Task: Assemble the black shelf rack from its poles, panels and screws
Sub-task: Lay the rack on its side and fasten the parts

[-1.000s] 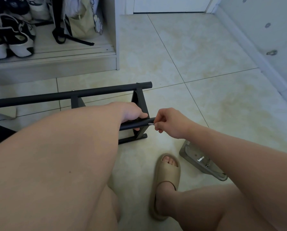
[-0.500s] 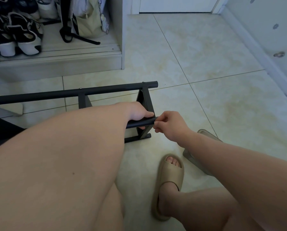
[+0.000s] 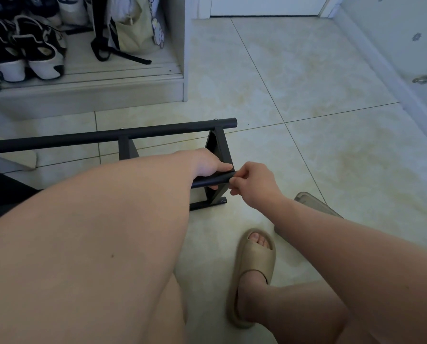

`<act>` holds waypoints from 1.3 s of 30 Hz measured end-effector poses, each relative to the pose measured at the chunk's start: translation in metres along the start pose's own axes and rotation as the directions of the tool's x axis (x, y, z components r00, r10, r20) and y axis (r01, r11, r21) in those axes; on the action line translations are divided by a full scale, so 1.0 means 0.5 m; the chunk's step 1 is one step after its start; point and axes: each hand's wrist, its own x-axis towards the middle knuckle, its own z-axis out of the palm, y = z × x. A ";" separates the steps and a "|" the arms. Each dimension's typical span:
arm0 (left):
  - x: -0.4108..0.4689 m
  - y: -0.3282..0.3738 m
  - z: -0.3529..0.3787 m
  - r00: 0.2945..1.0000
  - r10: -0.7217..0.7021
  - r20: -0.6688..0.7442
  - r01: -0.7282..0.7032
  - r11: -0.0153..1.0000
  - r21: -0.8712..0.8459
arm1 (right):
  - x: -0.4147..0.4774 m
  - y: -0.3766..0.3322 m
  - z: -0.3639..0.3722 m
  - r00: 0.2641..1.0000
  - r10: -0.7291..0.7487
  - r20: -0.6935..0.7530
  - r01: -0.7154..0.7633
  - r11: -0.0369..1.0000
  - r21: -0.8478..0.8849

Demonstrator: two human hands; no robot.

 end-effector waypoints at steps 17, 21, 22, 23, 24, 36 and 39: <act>-0.047 0.024 -0.012 0.929 0.177 -0.325 -0.049 0.929 0.366 | -0.019 0.014 -0.089 0.983 -0.150 0.101 0.180 0.884 -0.432; -0.080 0.058 0.020 0.870 0.352 -0.346 -0.052 0.763 0.644 | -0.065 0.074 -0.172 0.977 -0.185 0.102 0.211 0.834 -0.510; -0.085 0.069 0.035 0.859 0.414 -0.302 -0.081 0.692 0.718 | -0.078 0.095 -0.194 0.978 -0.181 0.102 0.207 0.807 -0.552; -0.090 0.080 0.052 0.846 0.470 -0.251 -0.115 0.621 0.775 | -0.089 0.117 -0.216 0.980 -0.171 0.098 0.196 0.781 -0.593; -0.093 0.092 0.073 0.833 0.517 -0.197 -0.151 0.555 0.818 | -0.099 0.141 -0.239 0.984 -0.153 0.091 0.176 0.762 -0.623; -0.003 0.185 0.346 0.782 0.576 0.237 -0.394 0.163 0.904 | -0.048 0.435 -0.346 0.981 0.158 0.114 -0.029 0.699 -0.715; 0.059 0.157 0.397 0.787 0.498 0.365 -0.457 0.071 0.887 | -0.002 0.514 -0.314 0.943 0.258 0.209 -0.020 0.672 -0.741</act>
